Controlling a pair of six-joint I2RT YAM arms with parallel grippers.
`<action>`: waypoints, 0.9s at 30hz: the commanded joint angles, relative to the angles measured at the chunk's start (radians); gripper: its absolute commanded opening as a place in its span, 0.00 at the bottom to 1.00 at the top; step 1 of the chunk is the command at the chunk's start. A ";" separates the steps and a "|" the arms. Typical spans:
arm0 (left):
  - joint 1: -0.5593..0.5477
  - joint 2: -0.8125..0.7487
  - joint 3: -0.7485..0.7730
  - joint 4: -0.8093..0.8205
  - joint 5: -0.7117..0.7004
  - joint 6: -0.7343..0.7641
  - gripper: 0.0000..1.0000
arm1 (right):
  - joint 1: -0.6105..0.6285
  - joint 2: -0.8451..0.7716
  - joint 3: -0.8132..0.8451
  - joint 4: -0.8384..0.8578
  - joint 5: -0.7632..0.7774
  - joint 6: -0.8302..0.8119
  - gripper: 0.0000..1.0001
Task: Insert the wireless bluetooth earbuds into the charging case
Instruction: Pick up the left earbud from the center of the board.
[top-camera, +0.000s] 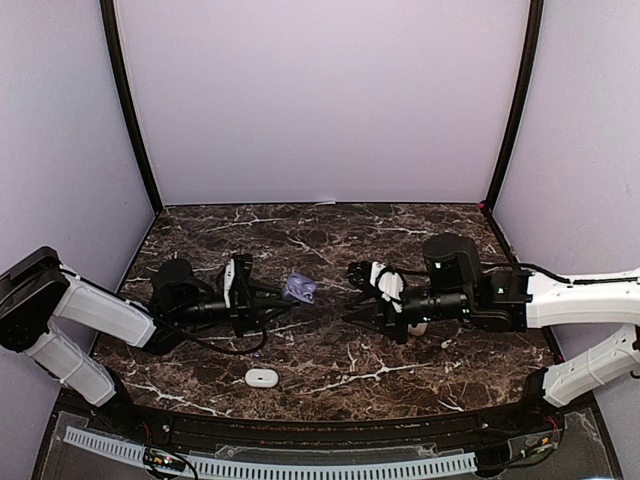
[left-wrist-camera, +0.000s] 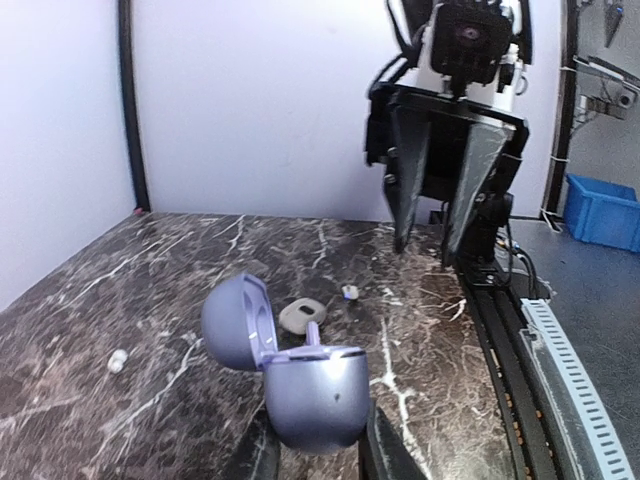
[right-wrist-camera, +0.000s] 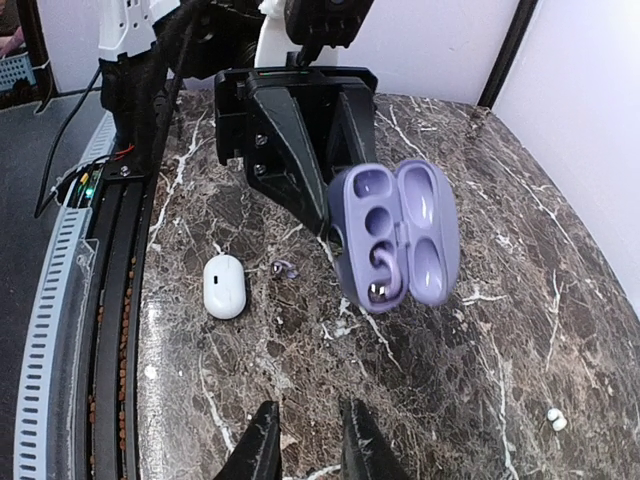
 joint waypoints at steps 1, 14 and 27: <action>0.064 -0.056 -0.083 0.138 -0.049 -0.132 0.11 | -0.026 -0.002 -0.050 0.121 -0.032 0.112 0.21; 0.202 -0.272 -0.249 0.046 -0.305 -0.200 0.11 | 0.076 0.438 0.116 0.276 0.036 0.266 0.19; 0.308 -0.461 -0.303 -0.158 -0.509 -0.257 0.12 | 0.140 0.794 0.514 0.116 0.089 0.158 0.14</action>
